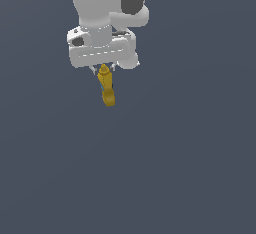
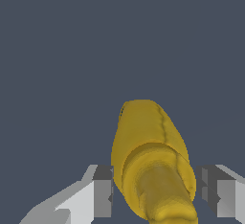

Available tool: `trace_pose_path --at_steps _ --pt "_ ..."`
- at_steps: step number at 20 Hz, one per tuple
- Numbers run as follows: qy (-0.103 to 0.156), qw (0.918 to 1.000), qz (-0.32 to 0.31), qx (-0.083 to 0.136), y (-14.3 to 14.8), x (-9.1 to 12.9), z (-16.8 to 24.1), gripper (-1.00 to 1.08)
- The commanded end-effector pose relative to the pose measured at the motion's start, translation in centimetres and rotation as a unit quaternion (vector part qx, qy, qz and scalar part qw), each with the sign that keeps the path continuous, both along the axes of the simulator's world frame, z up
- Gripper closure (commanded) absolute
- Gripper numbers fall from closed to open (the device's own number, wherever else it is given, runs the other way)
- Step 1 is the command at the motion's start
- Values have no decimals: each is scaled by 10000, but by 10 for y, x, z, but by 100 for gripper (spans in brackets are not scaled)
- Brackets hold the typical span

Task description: Pick up the object and move it to a goal position.

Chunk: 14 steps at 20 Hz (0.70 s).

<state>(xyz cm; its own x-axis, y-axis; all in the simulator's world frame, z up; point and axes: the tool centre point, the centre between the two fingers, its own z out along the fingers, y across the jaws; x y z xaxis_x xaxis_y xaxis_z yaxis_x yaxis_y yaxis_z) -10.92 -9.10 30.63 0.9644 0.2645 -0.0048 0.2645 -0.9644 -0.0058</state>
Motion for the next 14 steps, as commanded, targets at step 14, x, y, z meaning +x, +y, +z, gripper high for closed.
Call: trace_pose_path --at_steps 14 --pt "-31 10000 2 -21 -82 -15 86 108"
